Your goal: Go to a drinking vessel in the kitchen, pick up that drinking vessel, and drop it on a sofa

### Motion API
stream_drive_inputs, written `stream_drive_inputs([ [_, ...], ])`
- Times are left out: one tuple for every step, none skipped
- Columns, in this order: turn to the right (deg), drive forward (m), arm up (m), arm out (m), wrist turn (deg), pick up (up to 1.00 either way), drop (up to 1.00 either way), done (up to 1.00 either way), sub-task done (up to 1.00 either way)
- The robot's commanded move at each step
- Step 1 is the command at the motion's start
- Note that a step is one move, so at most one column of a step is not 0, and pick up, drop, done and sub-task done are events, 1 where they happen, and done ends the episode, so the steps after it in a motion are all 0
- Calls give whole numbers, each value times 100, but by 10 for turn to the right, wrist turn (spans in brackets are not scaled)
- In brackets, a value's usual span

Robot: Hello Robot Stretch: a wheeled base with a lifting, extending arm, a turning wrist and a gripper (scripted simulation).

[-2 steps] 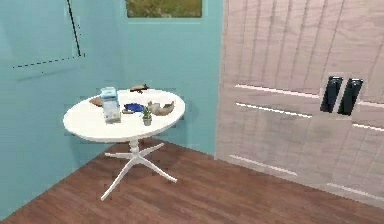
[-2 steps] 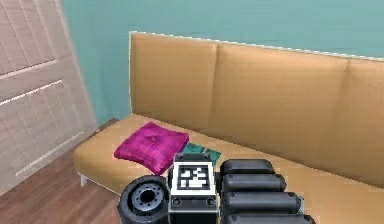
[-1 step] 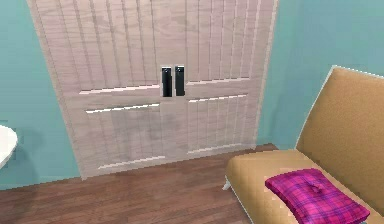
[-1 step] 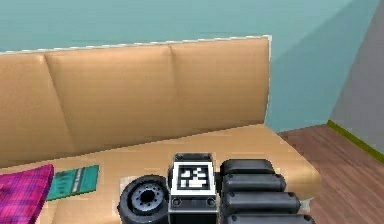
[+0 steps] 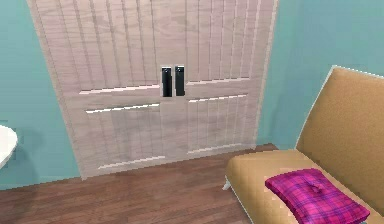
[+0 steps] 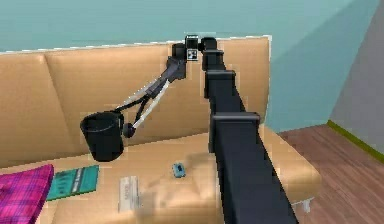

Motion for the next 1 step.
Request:
stream_drive_inputs([
  [0, 0, 0, 0, 390, 0, 0, 0, 0],
])
